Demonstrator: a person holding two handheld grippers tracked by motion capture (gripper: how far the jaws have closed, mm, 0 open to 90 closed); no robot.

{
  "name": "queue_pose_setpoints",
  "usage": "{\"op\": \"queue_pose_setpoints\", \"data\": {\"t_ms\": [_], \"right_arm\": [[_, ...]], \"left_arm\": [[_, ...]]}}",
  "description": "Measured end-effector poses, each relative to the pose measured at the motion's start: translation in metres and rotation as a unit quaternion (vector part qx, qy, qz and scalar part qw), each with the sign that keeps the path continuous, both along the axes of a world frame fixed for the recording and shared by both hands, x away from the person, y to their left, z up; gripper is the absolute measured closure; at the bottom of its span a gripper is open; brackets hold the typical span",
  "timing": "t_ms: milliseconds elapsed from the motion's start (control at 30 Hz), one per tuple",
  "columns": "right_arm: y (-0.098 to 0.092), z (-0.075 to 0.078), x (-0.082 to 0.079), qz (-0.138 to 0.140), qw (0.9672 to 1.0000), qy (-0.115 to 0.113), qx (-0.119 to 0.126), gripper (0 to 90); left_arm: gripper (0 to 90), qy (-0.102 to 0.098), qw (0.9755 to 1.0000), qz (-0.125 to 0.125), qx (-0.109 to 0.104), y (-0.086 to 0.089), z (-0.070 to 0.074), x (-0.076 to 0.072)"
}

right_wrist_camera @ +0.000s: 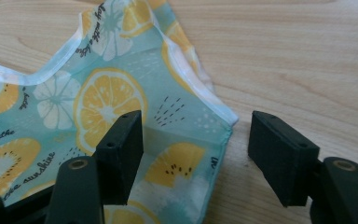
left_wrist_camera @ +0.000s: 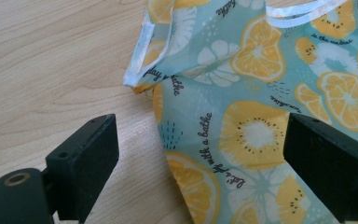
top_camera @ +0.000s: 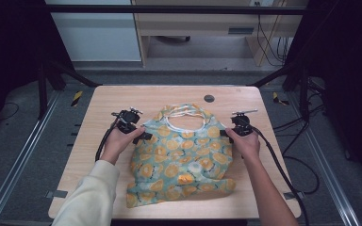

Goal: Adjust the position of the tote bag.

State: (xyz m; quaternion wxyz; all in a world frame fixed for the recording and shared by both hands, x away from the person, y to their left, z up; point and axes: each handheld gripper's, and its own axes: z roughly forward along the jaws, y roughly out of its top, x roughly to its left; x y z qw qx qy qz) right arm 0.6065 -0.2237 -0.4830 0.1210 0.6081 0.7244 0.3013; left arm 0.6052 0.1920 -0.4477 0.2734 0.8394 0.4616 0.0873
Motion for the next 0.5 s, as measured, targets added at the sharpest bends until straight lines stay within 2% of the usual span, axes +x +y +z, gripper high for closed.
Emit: {"op": "queue_pose_setpoints", "data": {"t_ms": [67, 100, 133, 167, 200, 233, 333, 367, 400, 500], "right_arm": [[0.0008, -0.0019, 0.0002, 0.005, 0.9999, 0.001, 0.011, 43.4], [0.0008, -0.0019, 0.0002, 0.005, 0.9999, 0.001, 0.011, 43.4], [0.0015, -0.0018, 0.0002, 0.010, 0.9998, 0.002, 0.018, 51.8], [0.0015, -0.0018, 0.0002, 0.010, 0.9998, 0.002, 0.018, 51.8], [0.0015, -0.0018, 0.0003, 0.012, 0.9998, 0.001, 0.018, 55.4], [0.0016, -0.0016, -0.0001, 0.018, 0.9997, -0.002, 0.017, 63.9], [0.0029, -0.0016, -0.0012, 0.027, 0.9995, -0.005, 0.019, 74.4], [0.0029, -0.0016, -0.0012, 0.027, 0.9995, -0.005, 0.019, 74.4], [0.0040, -0.0020, -0.0019, 0.036, 0.9991, -0.010, 0.022, 80.8], [0.0057, -0.0021, -0.0028, 0.042, 0.9988, -0.013, 0.022, 85.1]], "left_arm": [[11.8, 0.000, 1.0000, 0.003, -0.003, 0.0013, 0.0009, 0.0001], [12.6, 0.000, 1.0000, 0.003, -0.003, 0.0013, 0.0009, 0.0001], [13.4, -0.001, 1.0000, 0.006, -0.005, 0.0019, 0.0012, 0.0001], [14.8, -0.001, 1.0000, 0.006, -0.005, 0.0019, 0.0012, 0.0001], [14.8, -0.002, 1.0000, 0.007, -0.006, 0.0021, 0.0016, 0.0000], [17.5, -0.005, 0.9999, 0.008, -0.007, 0.0024, 0.0025, -0.0001], [22.0, -0.006, 0.9999, 0.010, -0.007, 0.0025, 0.0028, -0.0003], [23.7, -0.006, 0.9999, 0.010, -0.007, 0.0025, 0.0028, -0.0003], [25.6, -0.007, 0.9999, 0.012, -0.006, 0.0025, 0.0030, -0.0003], [29.9, -0.009, 0.9998, 0.014, -0.008, 0.0023, 0.0034, -0.0002]]}}
